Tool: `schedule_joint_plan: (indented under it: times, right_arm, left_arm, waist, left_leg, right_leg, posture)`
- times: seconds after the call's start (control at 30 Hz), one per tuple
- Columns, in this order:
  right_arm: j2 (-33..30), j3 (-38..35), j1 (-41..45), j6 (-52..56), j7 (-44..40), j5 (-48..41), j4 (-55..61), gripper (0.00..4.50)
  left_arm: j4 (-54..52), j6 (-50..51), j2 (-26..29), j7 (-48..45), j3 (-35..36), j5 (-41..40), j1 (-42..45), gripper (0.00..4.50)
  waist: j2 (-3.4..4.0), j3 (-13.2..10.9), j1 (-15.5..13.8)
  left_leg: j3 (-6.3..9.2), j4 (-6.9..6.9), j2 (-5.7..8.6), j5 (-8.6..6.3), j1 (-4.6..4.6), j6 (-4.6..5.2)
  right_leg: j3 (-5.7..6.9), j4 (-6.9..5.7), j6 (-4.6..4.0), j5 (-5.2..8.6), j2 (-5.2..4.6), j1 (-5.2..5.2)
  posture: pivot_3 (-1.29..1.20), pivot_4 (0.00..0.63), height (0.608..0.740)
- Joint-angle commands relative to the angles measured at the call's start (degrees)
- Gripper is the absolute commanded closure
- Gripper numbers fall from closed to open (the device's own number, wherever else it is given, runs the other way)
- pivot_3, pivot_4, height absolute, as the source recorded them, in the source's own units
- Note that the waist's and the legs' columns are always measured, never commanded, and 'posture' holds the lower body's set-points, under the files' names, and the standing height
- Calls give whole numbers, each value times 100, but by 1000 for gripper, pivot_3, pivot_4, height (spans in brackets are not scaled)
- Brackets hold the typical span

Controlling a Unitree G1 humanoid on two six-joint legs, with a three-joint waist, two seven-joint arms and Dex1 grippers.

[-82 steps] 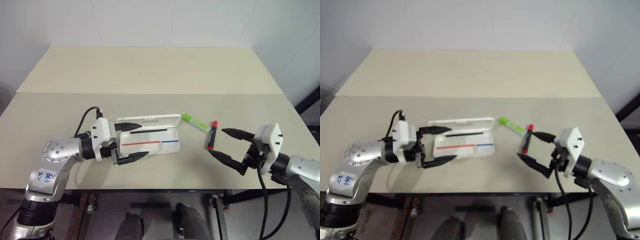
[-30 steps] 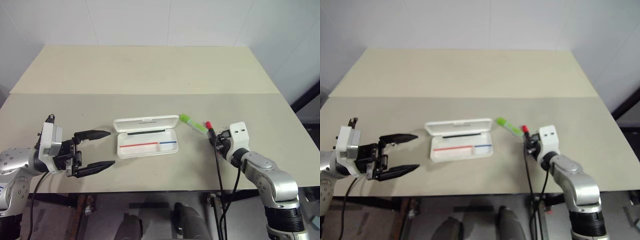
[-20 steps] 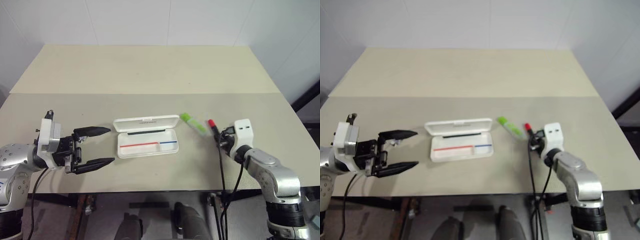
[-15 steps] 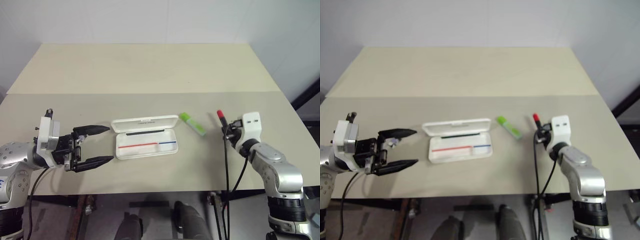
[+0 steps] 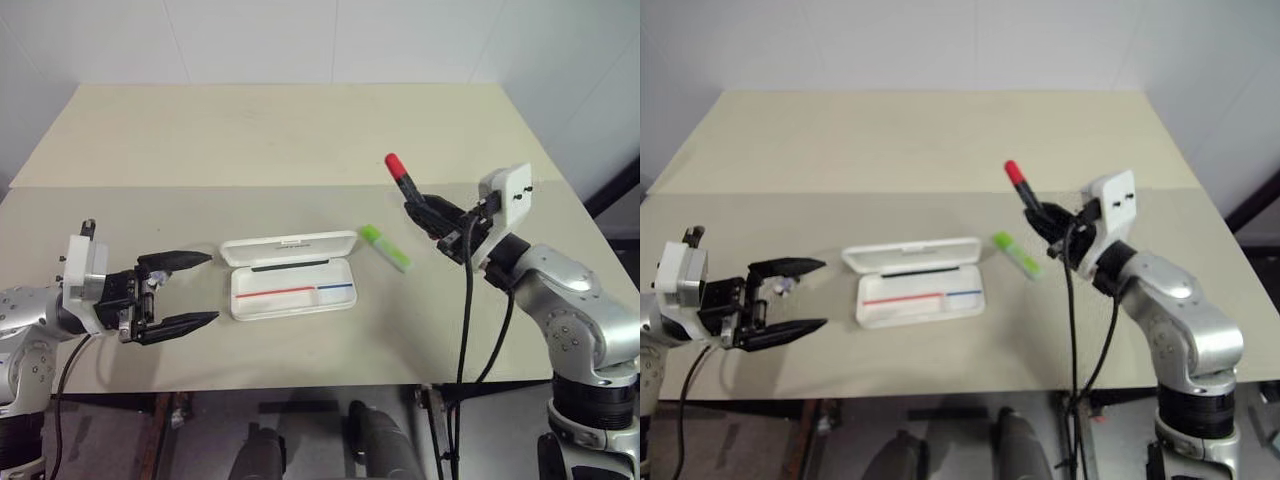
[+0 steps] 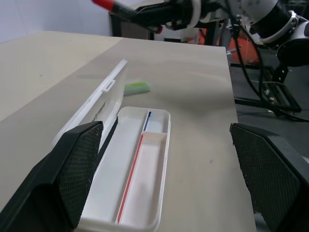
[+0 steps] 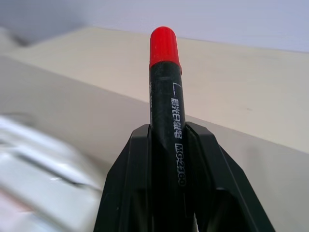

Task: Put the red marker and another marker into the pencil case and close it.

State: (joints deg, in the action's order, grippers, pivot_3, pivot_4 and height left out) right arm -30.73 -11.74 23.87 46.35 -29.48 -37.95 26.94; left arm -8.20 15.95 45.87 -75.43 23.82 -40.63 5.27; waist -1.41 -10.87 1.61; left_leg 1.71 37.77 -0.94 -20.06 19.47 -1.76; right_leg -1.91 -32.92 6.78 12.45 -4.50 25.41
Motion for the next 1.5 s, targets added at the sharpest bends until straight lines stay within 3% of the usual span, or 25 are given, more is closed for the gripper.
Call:
schedule_joint_plan:
  times: [0.03,0.1,0.23,0.37,0.57,0.83,1.17,1.5]
  right_arm:
    - [-475,-16,165,359,-668,-660,298,3877]
    - [-786,178,294,489,-1032,-814,280,3877]
    - [-1794,1285,607,428,-2225,-408,268,3877]
    - [-1945,2281,957,-103,-2776,329,92,3877]
    - [-1390,3299,1588,-976,-2915,1478,-284,3877]
    - [-394,4038,2087,-1689,-2742,2580,-826,3877]
    - [209,4375,1923,-2141,-2263,3752,-1126,3877]
    - [538,4449,1823,-2288,-2132,4274,-1339,3877]
  left_arm:
    - [18,-133,56,-137,278,-168,-79,0]
    - [86,-161,61,-196,344,-180,-108,0]
    - [281,-265,77,-324,530,-175,-215,0]
    - [401,-385,59,-376,624,-134,-270,0]
    - [319,-465,-15,-326,747,-204,-418,0]
    - [330,-562,-85,-450,1003,-421,-616,0]
    - [356,-653,-99,-522,1037,-387,-775,0]
    - [243,-662,-127,-459,969,-392,-769,0]
  waist:
    - [0,0,-2]
    - [0,-1,-3]
    - [1,-2,5]
    - [1,-3,18]
    - [-1,-4,24]
    - [-1,-4,9]
    - [-1,-3,11]
    - [-1,-3,29]
  left_leg:
    - [0,0,0,-1,0,1]
    - [-2,2,1,-1,3,2]
    - [-3,6,0,-2,-2,2]
    - [-9,7,-4,-3,-11,5]
    - [-14,22,-4,-6,-8,-2]
    - [-16,22,-8,-11,-3,-12]
    - [-22,22,-8,-21,2,-27]
    - [-26,24,-9,-21,-4,-27]
  right_leg:
    - [0,1,0,0,0,0]
    - [0,3,0,0,-2,0]
    - [1,10,-3,2,-1,0]
    - [5,13,-9,6,1,1]
    - [3,6,-6,4,0,3]
    - [6,-16,-7,4,-2,12]
    - [9,-10,-8,4,-2,14]
    - [8,-21,-9,5,-1,14]
  posture:
    - [0,150,740]
    - [0,150,740]
    - [0,150,740]
    - [0,150,740]
    - [0,150,740]
    - [0,150,740]
    - [0,150,740]
    - [0,150,740]
